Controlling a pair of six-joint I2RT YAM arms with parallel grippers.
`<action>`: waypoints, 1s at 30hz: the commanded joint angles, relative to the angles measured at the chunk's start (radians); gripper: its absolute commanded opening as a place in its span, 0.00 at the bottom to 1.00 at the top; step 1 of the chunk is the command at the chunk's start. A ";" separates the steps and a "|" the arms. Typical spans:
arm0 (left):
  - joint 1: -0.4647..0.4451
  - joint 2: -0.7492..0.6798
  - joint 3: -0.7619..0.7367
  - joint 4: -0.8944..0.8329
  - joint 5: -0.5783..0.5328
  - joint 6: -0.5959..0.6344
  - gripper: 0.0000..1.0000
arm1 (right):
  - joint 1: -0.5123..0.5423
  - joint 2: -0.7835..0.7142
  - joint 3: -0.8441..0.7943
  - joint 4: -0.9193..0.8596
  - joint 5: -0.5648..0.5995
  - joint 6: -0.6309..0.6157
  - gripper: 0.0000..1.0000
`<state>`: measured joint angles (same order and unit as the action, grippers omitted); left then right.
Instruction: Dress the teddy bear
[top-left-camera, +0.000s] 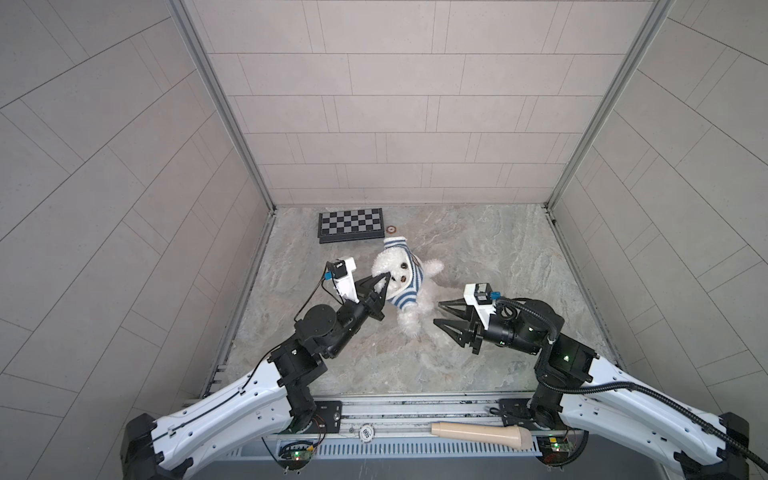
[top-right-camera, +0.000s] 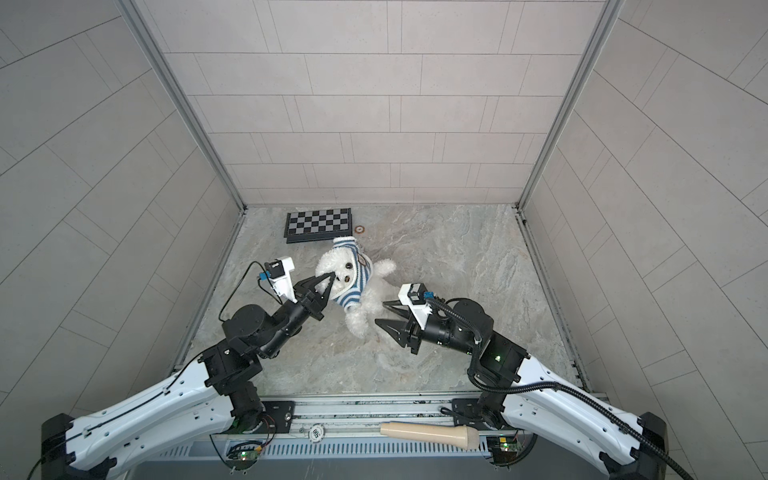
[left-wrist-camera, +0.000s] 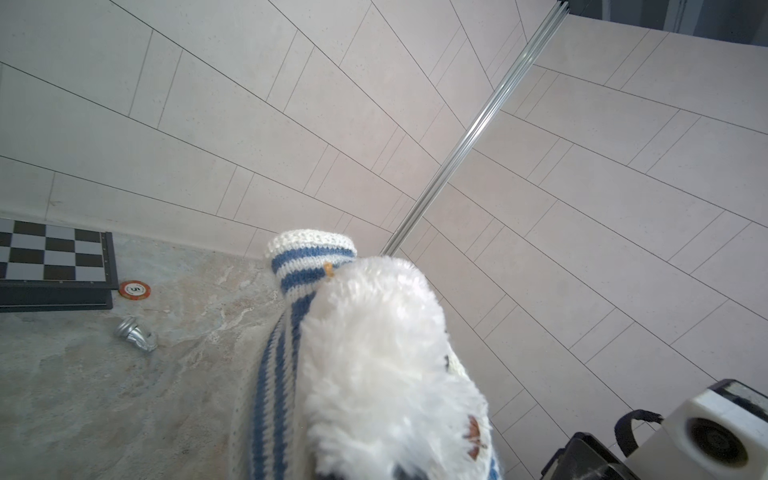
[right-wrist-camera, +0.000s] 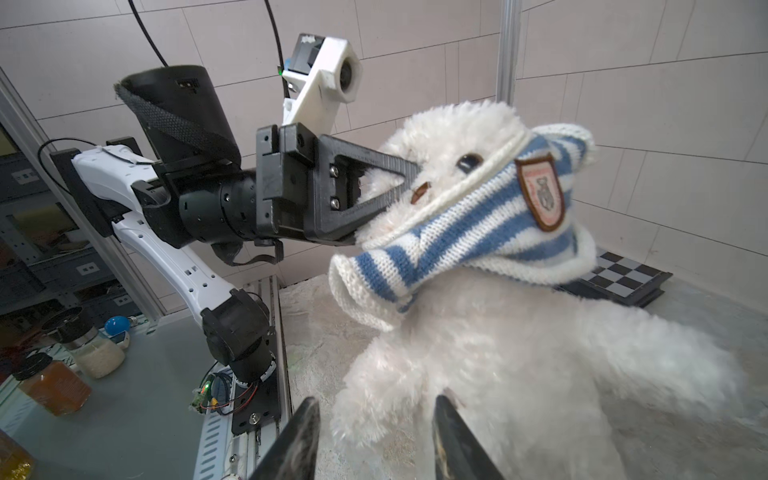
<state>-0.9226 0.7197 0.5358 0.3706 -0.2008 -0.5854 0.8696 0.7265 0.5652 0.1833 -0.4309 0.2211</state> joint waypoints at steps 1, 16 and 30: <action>0.006 0.005 -0.013 0.110 0.035 -0.051 0.00 | 0.011 0.067 0.030 0.121 0.019 -0.004 0.46; 0.006 0.038 -0.033 0.143 0.051 -0.081 0.00 | 0.046 0.199 0.088 0.223 0.026 -0.022 0.18; 0.009 0.061 -0.045 0.200 0.011 -0.171 0.00 | 0.213 0.341 0.116 0.142 0.004 -0.129 0.00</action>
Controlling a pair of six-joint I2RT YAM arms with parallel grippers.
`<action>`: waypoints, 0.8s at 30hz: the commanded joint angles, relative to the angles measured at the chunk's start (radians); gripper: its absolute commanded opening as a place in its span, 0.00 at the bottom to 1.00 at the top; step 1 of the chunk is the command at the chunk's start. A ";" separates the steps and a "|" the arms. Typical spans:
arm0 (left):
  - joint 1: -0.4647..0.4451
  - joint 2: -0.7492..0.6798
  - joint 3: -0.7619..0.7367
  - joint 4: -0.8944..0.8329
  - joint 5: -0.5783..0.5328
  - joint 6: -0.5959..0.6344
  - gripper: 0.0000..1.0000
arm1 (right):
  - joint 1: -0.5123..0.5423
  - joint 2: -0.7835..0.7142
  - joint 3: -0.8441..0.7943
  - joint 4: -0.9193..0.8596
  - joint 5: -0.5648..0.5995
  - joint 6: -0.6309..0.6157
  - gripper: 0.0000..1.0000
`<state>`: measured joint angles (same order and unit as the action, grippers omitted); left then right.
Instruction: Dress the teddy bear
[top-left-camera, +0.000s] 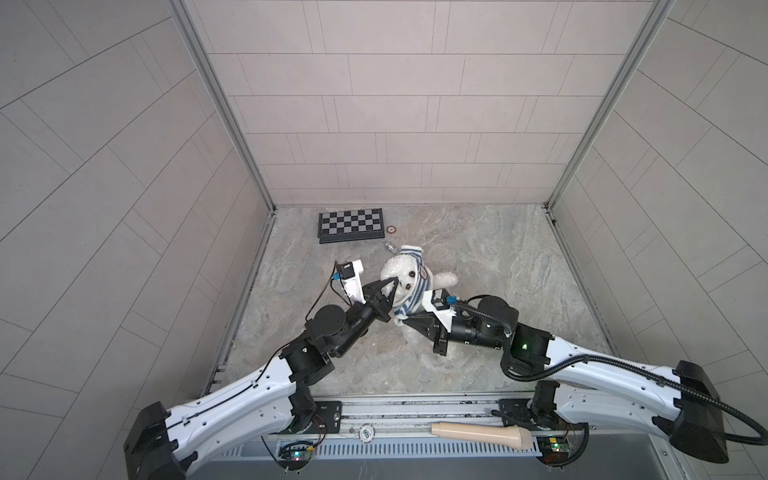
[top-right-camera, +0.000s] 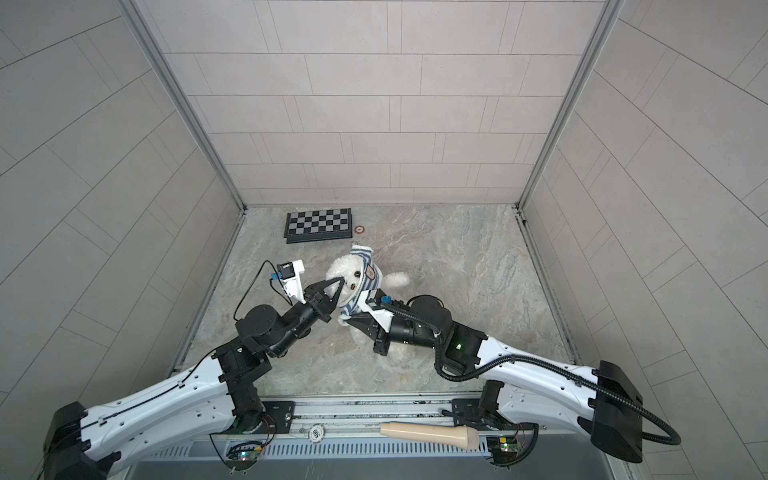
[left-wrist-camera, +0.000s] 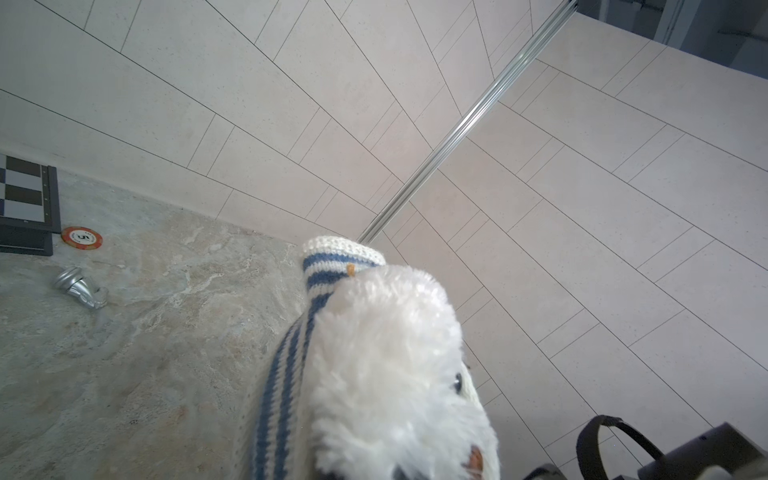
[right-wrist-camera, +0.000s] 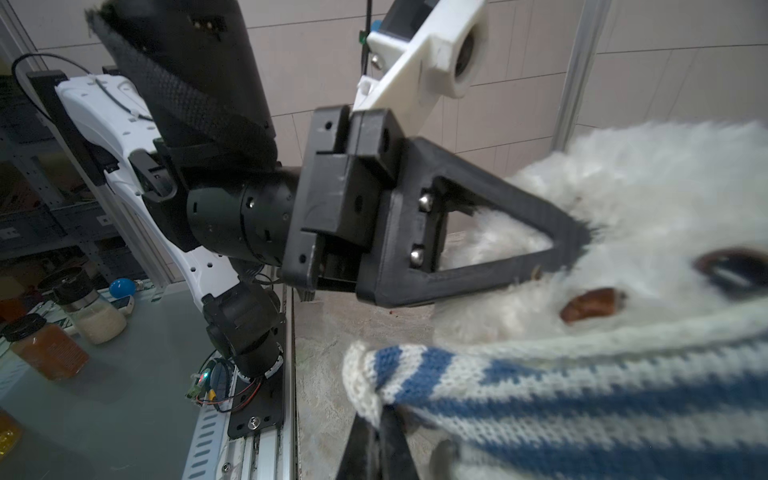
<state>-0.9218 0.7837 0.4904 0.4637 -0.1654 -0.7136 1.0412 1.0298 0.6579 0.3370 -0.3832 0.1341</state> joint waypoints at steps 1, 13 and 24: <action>0.008 -0.001 -0.003 0.117 -0.025 -0.053 0.00 | 0.048 0.060 0.017 0.013 -0.042 -0.028 0.00; 0.021 -0.044 -0.038 0.144 -0.004 -0.050 0.00 | 0.048 0.015 -0.099 0.063 0.122 0.011 0.07; 0.043 -0.099 -0.057 0.195 0.167 0.184 0.00 | 0.021 -0.352 -0.177 -0.089 0.271 0.192 0.45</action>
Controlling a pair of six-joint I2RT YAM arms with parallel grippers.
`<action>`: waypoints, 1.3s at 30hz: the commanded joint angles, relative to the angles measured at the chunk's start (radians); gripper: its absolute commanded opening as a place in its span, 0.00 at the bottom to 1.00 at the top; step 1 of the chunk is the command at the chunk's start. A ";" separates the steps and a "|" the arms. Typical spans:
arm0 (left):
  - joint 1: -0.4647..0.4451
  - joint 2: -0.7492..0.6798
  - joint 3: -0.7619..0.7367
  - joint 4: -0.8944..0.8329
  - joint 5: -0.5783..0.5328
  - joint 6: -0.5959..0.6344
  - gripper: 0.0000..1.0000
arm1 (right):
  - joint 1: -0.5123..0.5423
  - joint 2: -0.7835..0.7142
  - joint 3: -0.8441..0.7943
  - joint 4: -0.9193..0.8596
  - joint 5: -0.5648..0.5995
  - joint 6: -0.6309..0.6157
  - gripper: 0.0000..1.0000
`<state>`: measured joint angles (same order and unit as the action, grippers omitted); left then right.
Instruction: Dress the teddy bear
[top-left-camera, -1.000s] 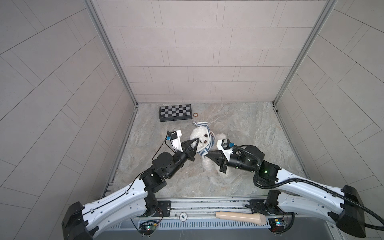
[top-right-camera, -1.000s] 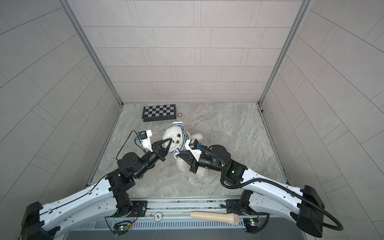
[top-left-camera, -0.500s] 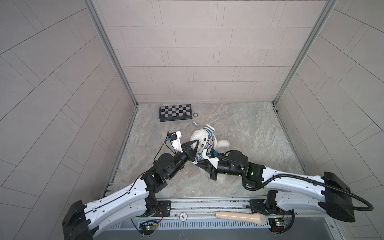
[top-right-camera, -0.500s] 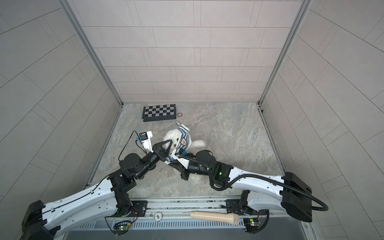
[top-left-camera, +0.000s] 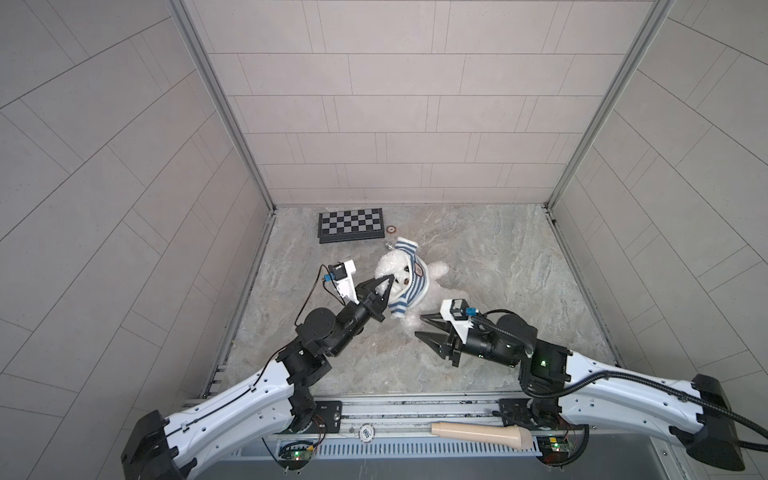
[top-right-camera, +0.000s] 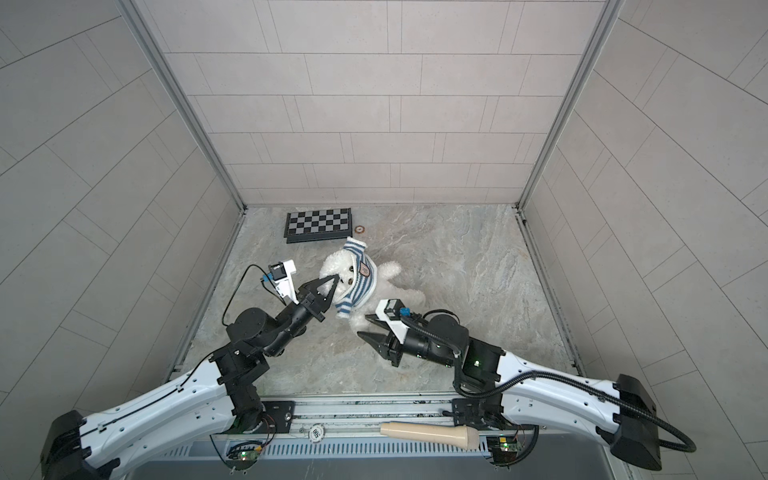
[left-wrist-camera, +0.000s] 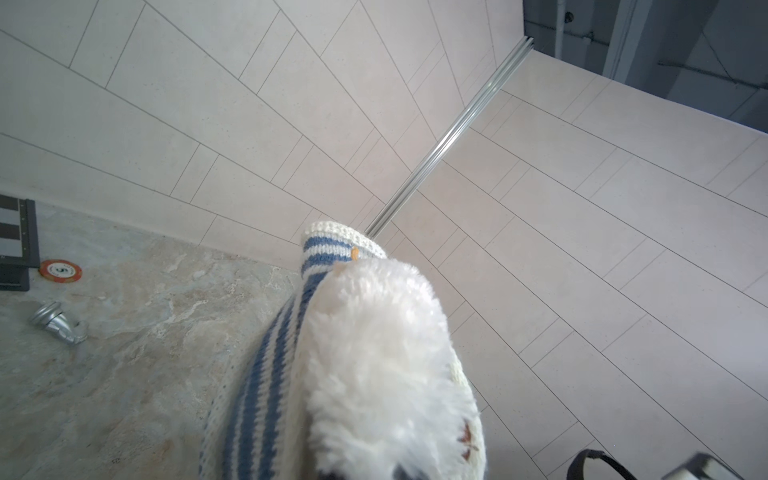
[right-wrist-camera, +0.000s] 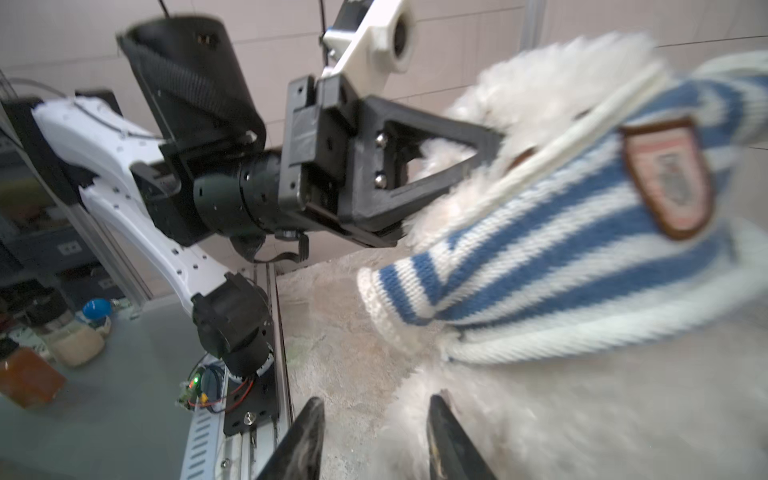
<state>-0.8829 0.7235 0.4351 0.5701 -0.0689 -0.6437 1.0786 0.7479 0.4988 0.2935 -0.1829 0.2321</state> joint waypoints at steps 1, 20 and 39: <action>0.004 -0.044 -0.006 0.095 0.090 0.142 0.00 | -0.038 -0.094 -0.020 -0.049 0.071 0.136 0.46; 0.003 -0.013 -0.010 0.169 0.320 0.278 0.00 | -0.340 -0.006 -0.009 0.239 -0.235 0.567 0.40; 0.003 -0.035 -0.023 0.213 0.344 0.274 0.00 | -0.376 -0.034 -0.025 -0.040 -0.065 0.485 0.00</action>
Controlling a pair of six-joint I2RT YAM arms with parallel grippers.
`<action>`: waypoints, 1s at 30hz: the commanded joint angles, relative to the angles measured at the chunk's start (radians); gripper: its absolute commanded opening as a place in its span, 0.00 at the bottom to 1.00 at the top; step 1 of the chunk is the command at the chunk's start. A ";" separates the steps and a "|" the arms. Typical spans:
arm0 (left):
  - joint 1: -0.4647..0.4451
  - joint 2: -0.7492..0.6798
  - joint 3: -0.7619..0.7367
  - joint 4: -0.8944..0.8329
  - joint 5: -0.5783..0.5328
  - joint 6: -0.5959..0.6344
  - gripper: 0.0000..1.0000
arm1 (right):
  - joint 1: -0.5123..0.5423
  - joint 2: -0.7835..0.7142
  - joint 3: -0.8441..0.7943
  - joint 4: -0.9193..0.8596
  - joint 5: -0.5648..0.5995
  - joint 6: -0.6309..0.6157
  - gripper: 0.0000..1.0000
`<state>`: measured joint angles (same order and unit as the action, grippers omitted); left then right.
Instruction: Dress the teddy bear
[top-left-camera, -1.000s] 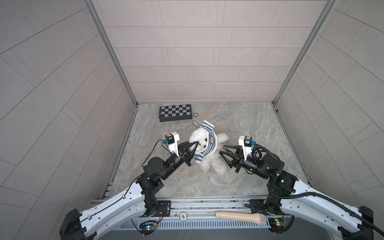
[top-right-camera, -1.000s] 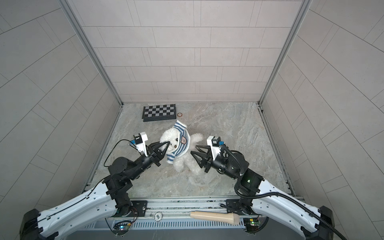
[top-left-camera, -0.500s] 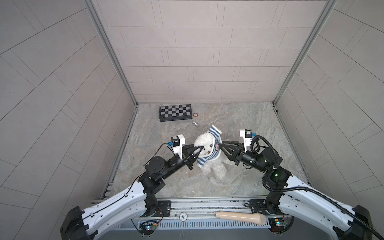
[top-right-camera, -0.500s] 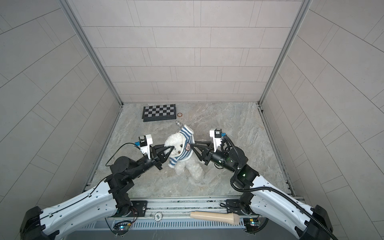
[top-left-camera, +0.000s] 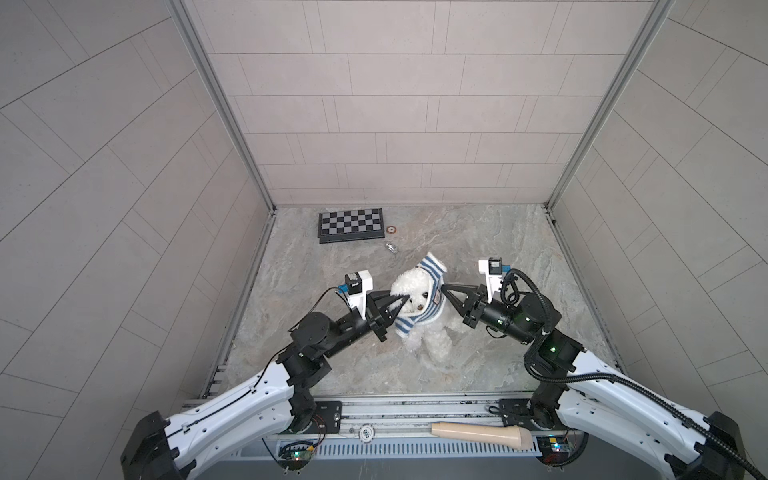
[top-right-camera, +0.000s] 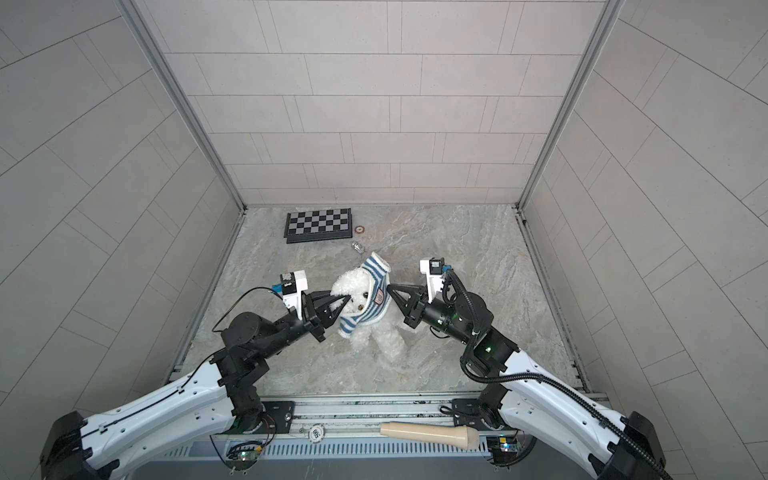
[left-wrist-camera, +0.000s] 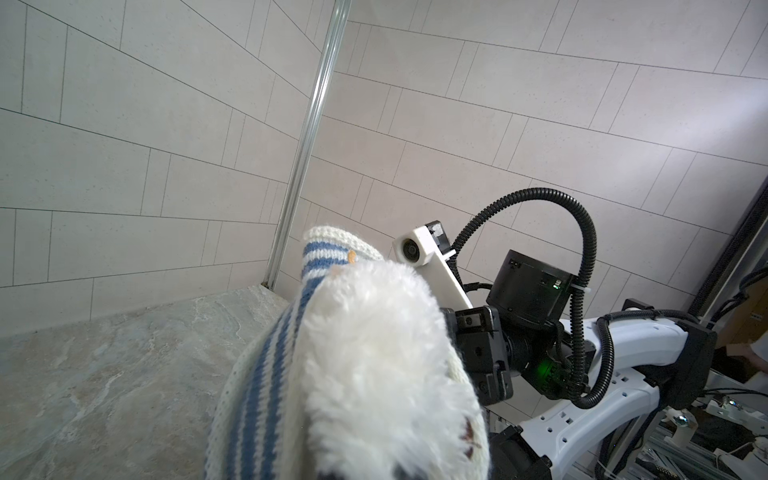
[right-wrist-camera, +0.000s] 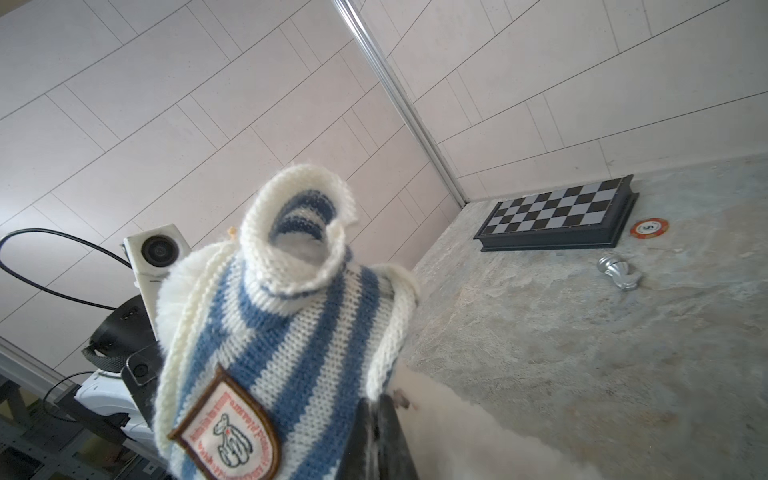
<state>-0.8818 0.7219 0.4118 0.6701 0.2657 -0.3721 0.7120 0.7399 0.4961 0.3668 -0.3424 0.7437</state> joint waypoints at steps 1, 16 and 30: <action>0.003 -0.040 -0.002 0.119 0.005 0.000 0.00 | -0.016 -0.029 -0.023 -0.165 0.118 -0.036 0.00; 0.002 -0.106 -0.005 0.075 0.009 0.046 0.00 | -0.036 -0.154 -0.148 -0.363 0.400 0.054 0.00; 0.002 -0.151 -0.006 -0.057 0.046 0.148 0.00 | -0.101 -0.296 -0.233 -0.403 0.462 0.178 0.00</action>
<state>-0.8841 0.6369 0.3790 0.4572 0.3111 -0.2523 0.6525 0.4549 0.2863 0.0952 -0.0551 0.8783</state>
